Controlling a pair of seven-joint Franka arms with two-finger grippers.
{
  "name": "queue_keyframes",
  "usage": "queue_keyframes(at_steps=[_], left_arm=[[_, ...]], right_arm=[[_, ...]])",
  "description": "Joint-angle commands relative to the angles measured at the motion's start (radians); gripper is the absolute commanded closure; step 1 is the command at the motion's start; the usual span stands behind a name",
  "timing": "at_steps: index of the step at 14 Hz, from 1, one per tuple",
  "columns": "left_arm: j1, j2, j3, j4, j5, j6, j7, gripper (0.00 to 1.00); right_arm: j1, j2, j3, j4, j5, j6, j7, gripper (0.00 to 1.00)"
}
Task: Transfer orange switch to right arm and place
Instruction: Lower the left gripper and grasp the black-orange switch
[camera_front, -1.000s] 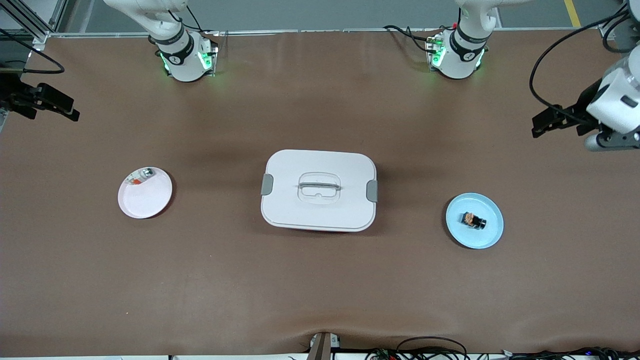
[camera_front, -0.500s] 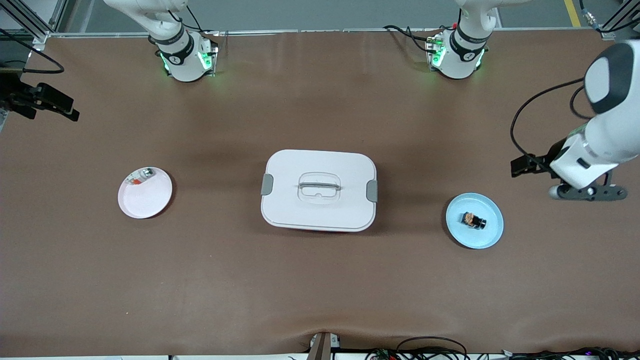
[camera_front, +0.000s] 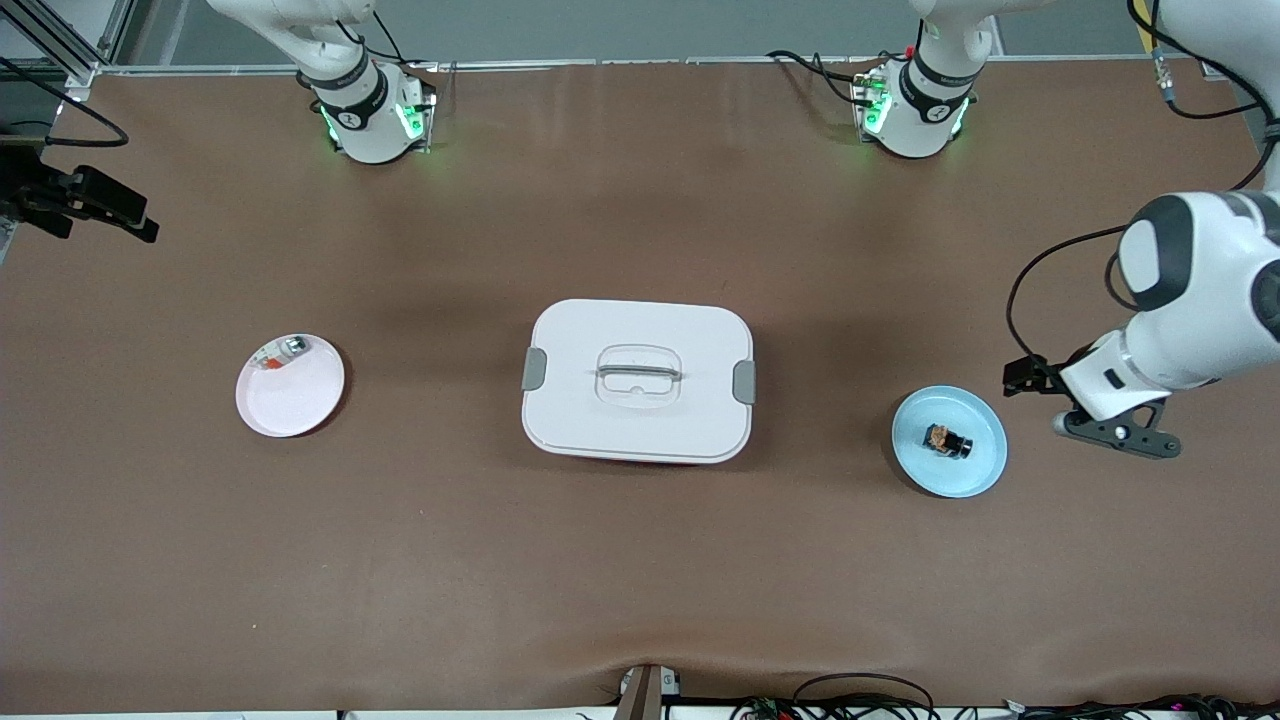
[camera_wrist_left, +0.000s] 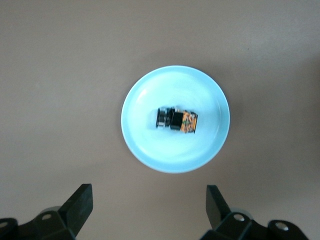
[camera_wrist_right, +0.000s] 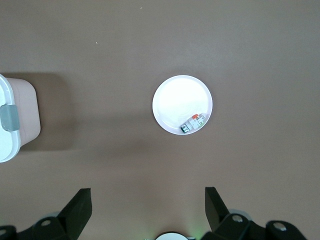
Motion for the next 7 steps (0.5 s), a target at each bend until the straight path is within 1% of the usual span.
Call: queue_keyframes(at_steps=[1, 7], left_arm=[[0.002, 0.025, -0.002, -0.042, 0.015, 0.089, 0.074, 0.0], [-0.004, 0.1, -0.002, -0.057, 0.014, 0.184, 0.075, 0.0]], right_arm=[[-0.02, 0.0, 0.014, 0.012, -0.015, -0.004, -0.012, 0.0], [-0.02, 0.0, 0.016, 0.012, -0.015, -0.004, -0.011, 0.0]])
